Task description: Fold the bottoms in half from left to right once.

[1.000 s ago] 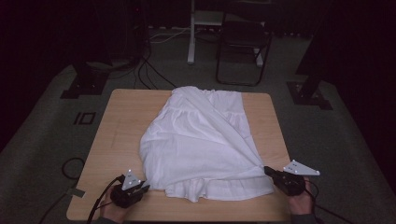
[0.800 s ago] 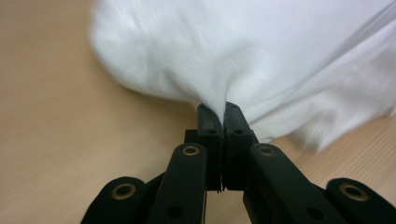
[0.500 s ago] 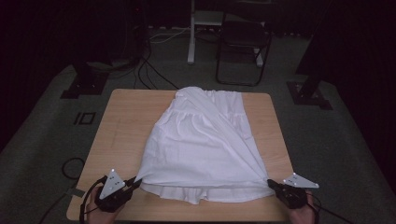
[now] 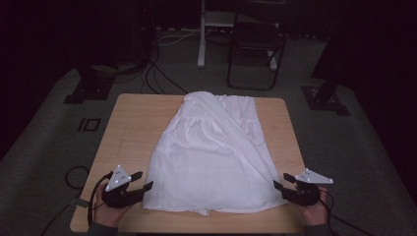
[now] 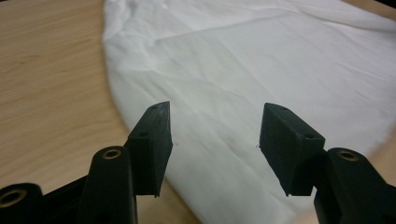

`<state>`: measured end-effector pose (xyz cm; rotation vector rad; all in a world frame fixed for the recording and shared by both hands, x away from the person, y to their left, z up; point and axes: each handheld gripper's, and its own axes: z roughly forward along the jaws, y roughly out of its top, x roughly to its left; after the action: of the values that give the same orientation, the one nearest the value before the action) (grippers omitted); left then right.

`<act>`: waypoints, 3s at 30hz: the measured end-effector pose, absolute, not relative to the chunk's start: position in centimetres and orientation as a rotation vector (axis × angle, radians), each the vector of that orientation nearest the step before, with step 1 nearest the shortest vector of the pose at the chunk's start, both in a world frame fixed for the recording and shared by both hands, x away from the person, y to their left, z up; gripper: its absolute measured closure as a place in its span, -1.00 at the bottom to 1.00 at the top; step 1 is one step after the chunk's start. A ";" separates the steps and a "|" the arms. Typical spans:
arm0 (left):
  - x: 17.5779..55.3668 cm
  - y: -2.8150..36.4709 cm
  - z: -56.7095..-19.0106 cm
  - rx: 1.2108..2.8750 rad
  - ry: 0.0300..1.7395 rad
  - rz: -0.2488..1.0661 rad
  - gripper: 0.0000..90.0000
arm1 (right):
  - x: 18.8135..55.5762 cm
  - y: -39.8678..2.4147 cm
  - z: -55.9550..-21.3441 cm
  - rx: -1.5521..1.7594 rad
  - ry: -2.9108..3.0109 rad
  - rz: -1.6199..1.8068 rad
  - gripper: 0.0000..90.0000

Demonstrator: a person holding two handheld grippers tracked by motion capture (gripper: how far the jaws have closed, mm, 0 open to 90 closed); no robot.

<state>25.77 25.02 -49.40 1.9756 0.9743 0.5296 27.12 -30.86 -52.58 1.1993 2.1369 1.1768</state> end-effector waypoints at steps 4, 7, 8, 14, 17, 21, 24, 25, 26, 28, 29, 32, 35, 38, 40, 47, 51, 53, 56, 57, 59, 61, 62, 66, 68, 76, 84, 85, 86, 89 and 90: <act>29.5 25.3 -49.8 1.987 1.015 0.541 -0.09 | 30.4 -28.9 -52.2 1.168 2.141 1.185 0.00; 33.1 25.7 -50.2 1.996 1.075 0.549 -0.09 | 33.2 -27.1 -52.1 1.138 2.148 1.168 0.03; 34.3 25.8 -50.3 1.993 1.102 0.556 -0.09 | 34.1 -26.4 -52.0 1.134 2.148 1.164 0.03; 40.8 25.9 -51.8 1.995 1.252 0.537 0.01 | 38.9 -22.9 -51.6 1.083 2.167 1.140 0.08; 42.9 25.3 -52.6 1.985 1.276 0.480 0.02 | 41.1 -21.3 -51.6 1.097 2.171 1.113 0.09; 44.5 24.1 -53.4 1.996 1.278 0.436 0.02 | 43.2 -19.4 -52.2 1.109 2.179 1.079 0.00; 45.3 23.5 -54.1 1.995 1.283 0.385 0.02 | 44.3 -18.2 -52.9 1.119 2.196 1.051 -0.18; 45.5 23.3 -54.4 2.000 1.285 0.364 0.02 | 44.6 -17.8 -53.1 1.127 2.201 1.029 -0.22; 45.7 23.0 -54.6 2.010 1.286 0.352 0.01 | 44.9 -17.5 -53.3 1.124 2.202 1.007 -0.24; 45.8 22.4 -54.8 2.006 1.271 0.355 0.02 | 45.7 -17.1 -53.7 1.144 2.208 0.976 -0.24; 45.9 22.2 -54.8 2.006 1.267 0.340 0.09 | 46.0 -17.0 -53.9 1.151 2.207 0.955 -0.19; 45.6 21.8 -54.6 2.059 1.232 0.348 0.80 | 46.6 -17.7 -53.7 1.201 2.177 0.895 0.66; 44.8 22.4 -53.6 2.004 1.212 0.362 0.99 | 46.5 -20.4 -52.0 1.294 2.039 0.951 0.99; 43.3 23.3 -52.1 1.931 1.187 0.412 1.00 | 46.3 -23.2 -50.2 1.327 1.933 0.964 0.99; 42.4 23.6 -51.5 1.912 1.169 0.441 1.00 | 46.4 -24.7 -49.6 1.343 1.909 0.944 0.99; 42.4 24.1 -53.2 1.960 1.225 0.463 1.00 | 47.1 -26.4 -53.6 1.410 1.995 0.845 0.99; 41.7 24.1 -54.0 1.988 1.215 0.461 1.00 | 46.9 -26.6 -55.8 1.449 2.037 0.859 0.99; 41.0 24.2 -54.4 1.998 1.203 0.459 1.00 | 46.4 -26.7 -56.0 1.451 2.026 0.892 0.99; 39.5 24.6 -54.8 2.005 1.188 0.451 1.00 | 45.0 -26.5 -56.0 1.398 2.057 0.867 0.99; 38.8 24.7 -55.0 2.006 1.184 0.446 1.00 | 44.3 -26.5 -56.0 1.384 2.067 0.864 0.99; 37.3 25.1 -55.3 2.025 1.165 0.446 1.00 | 42.9 -26.6 -56.1 1.372 2.078 0.878 0.99; 35.8 25.5 -55.5 2.040 1.149 0.436 1.00 | 41.4 -26.7 -56.2 1.341 2.103 0.880 0.99; 35.0 25.6 -55.6 2.039 1.147 0.427 1.00 | 40.7 -26.8 -56.2 1.327 2.117 0.881 0.99; 32.2 25.7 -55.6 2.085 1.124 0.424 1.00 | 37.7 -27.4 -56.4 1.337 2.149 0.956 0.99; 30.9 25.8 -55.8 2.086 1.118 0.412 1.00 | 36.4 -27.5 -56.4 1.320 2.172 0.950 0.99; 28.0 25.1 -55.7 2.137 1.087 0.448 0.99 | 32.5 -28.4 -56.4 1.351 2.211 0.994 0.99; 30.1 25.5 -52.7 2.004 1.028 0.441 0.08 | 33.8 -27.6 -53.5 1.263 2.156 1.121 0.11; 30.8 25.3 -52.2 1.997 1.021 0.450 0.06 | 34.3 -27.2 -52.8 1.244 2.153 1.145 0.09; 31.5 25.1 -51.9 1.991 1.020 0.451 0.05 | 34.9 -26.5 -52.2 1.211 2.163 1.164 0.07; 33.8 23.9 -51.6 2.009 1.032 0.454 0.04 | 36.9 -24.0 -51.1 1.131 2.203 1.165 0.01; 34.5 23.5 -51.7 2.018 1.033 0.453 0.04 | 37.6 -23.0 -50.9 1.114 2.215 1.153 0.00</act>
<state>34.46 23.45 -51.70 2.0176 1.0329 0.4532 37.56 -23.00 -50.91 1.1140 2.2146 1.1528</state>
